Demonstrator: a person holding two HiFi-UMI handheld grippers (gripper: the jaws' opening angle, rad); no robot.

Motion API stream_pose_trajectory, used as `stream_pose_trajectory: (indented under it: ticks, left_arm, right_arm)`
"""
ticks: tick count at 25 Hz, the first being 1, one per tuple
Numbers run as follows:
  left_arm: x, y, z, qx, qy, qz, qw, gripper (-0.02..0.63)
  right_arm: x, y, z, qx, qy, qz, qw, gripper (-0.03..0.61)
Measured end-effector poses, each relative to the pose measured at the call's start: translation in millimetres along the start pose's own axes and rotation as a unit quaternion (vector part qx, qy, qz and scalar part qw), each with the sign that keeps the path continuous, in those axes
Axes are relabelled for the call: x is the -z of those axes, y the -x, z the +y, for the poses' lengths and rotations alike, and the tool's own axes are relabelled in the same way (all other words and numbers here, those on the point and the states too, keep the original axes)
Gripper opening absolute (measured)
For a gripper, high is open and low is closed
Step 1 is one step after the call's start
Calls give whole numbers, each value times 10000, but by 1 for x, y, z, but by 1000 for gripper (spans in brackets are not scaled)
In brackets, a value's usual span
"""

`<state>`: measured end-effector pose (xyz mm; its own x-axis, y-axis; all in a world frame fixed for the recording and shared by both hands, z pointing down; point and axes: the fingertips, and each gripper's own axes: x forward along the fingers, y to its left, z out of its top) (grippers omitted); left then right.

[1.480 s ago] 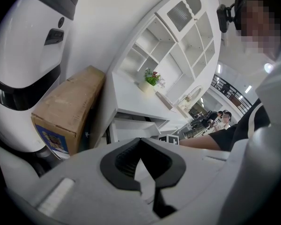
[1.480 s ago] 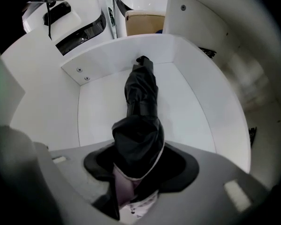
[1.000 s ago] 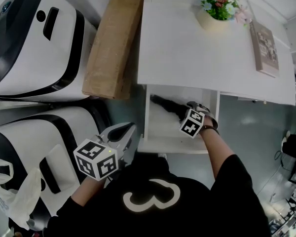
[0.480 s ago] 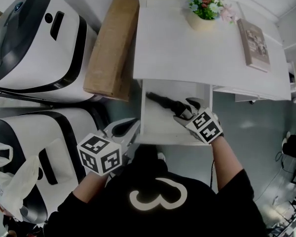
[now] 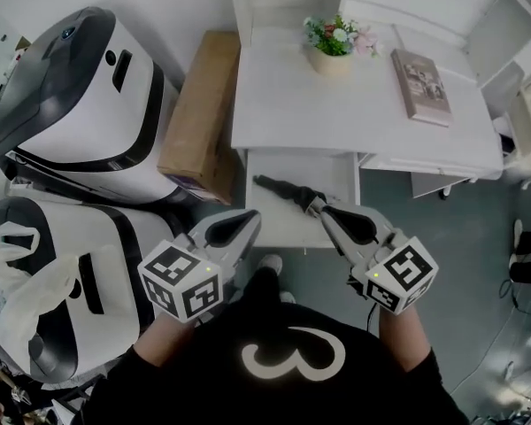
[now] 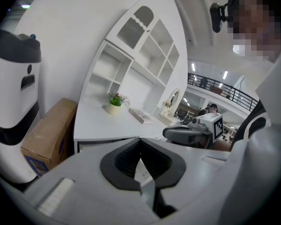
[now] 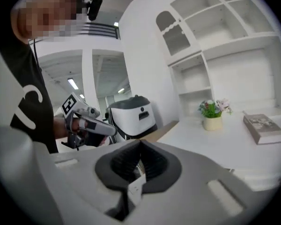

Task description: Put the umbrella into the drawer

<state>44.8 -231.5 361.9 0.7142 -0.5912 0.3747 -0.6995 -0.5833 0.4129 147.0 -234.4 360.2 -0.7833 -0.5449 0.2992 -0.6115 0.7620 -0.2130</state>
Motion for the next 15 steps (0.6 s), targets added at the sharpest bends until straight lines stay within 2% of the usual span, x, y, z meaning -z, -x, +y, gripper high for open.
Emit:
stream_pose_trajectory:
  ticks: [4,9,15]
  left_arm:
    - [-29,24,-49,223,-306,-465,9982,8]
    - [-59,51,-100,449,-738,-1086,9903,8]
    - [-57,66,-139,723,-1005,-1181,9852,8]
  right_arm:
    - [-36,42,35,-186,5,-581,9981,3]
    - [-58,86,61,-109,299,-882,9956,3]
    - [-77,122,88,-225,465,-1176,9917,3]
